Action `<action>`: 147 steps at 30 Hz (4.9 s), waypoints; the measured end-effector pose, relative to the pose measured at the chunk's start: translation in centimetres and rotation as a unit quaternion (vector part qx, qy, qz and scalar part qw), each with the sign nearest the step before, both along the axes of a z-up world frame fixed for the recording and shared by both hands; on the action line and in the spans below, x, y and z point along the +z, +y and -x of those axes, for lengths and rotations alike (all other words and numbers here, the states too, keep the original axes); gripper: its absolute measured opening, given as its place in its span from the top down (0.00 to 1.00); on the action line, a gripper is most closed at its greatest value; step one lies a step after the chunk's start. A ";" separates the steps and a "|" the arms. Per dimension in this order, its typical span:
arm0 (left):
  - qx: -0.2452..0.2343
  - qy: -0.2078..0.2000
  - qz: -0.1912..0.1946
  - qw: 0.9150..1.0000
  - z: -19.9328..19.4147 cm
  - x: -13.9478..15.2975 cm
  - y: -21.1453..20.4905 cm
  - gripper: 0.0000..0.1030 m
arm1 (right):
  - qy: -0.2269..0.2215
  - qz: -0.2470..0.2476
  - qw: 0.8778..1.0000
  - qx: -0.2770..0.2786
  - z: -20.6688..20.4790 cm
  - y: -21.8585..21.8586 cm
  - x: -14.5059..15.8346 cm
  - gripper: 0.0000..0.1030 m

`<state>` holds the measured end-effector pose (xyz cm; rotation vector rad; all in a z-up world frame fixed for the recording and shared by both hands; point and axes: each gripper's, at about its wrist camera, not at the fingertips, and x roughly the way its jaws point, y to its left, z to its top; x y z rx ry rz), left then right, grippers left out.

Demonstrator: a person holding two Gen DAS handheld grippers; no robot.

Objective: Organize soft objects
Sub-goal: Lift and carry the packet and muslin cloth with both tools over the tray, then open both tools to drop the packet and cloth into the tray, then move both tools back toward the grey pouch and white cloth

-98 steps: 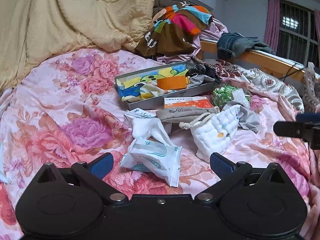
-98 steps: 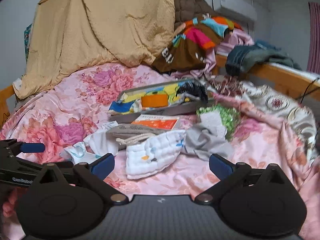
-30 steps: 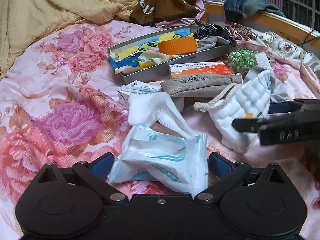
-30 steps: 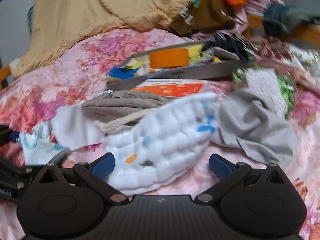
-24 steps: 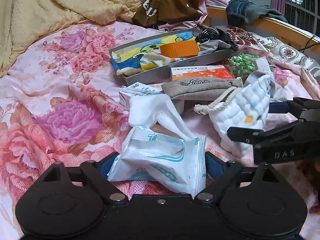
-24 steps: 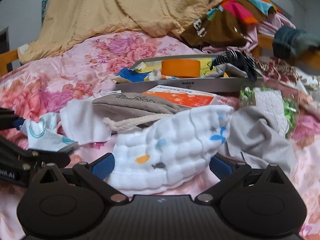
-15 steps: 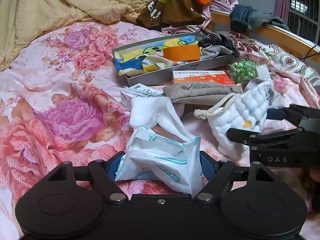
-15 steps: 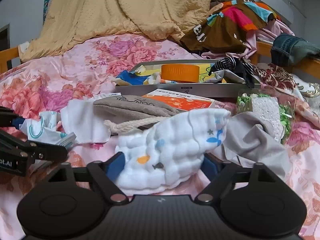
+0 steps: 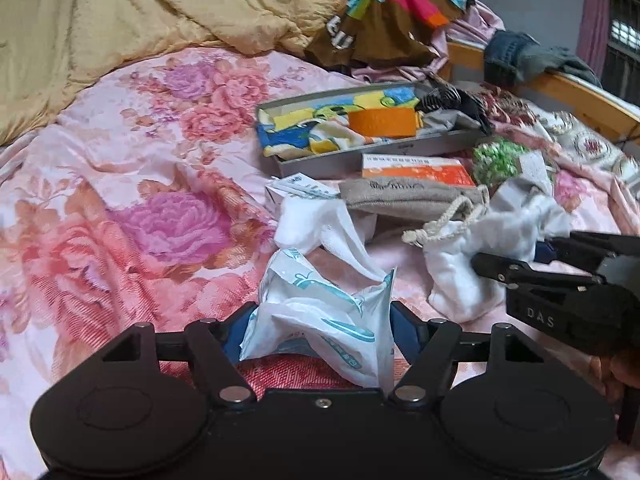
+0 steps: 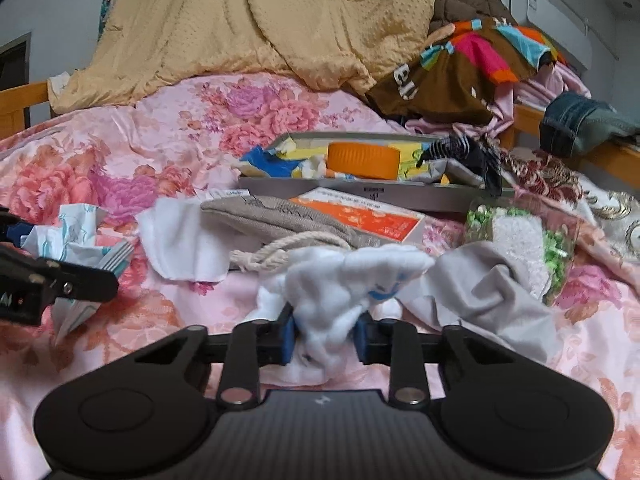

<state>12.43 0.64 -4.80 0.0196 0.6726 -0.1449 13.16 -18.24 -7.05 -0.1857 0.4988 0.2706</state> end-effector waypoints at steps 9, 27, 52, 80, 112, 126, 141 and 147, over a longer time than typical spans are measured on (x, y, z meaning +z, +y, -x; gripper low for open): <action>0.006 -0.028 0.006 1.000 2.2 2.3 -0.5 0.30 | -0.020 -0.006 1.000 -0.013 3.3 -1.1 1.9 0.75; -0.034 -0.053 0.016 0.998 4.5 4.7 -2.9 0.30 | -0.107 0.007 0.991 -0.078 6.6 -3.1 4.6 0.86; -0.106 -0.069 -0.002 0.992 -16.3 5.9 -9.1 0.30 | -0.176 -0.073 0.971 -0.145 -4.5 -7.3 7.1 0.86; 0.026 0.033 0.004 0.999 -34.2 4.9 -11.4 0.28 | -0.015 -0.201 0.976 -0.079 -27.8 -14.5 8.9 0.71; 0.044 -0.118 0.033 0.992 -23.6 9.0 -11.0 0.01 | -0.080 -0.199 0.976 -0.044 -15.6 -16.5 13.6 0.00; 0.032 -0.206 0.034 0.978 -10.1 14.7 -9.9 0.01 | -0.120 -0.207 0.970 -0.042 -6.5 -15.9 16.5 0.00; 0.039 -0.188 0.050 0.980 -2.3 12.4 -9.5 0.01 | -0.104 -0.161 0.980 -0.048 0.8 -14.5 13.1 0.00; 0.037 -0.152 0.072 0.985 -0.5 9.2 -9.6 0.01 | -0.080 -0.155 0.982 -0.068 3.2 -15.1 10.3 0.00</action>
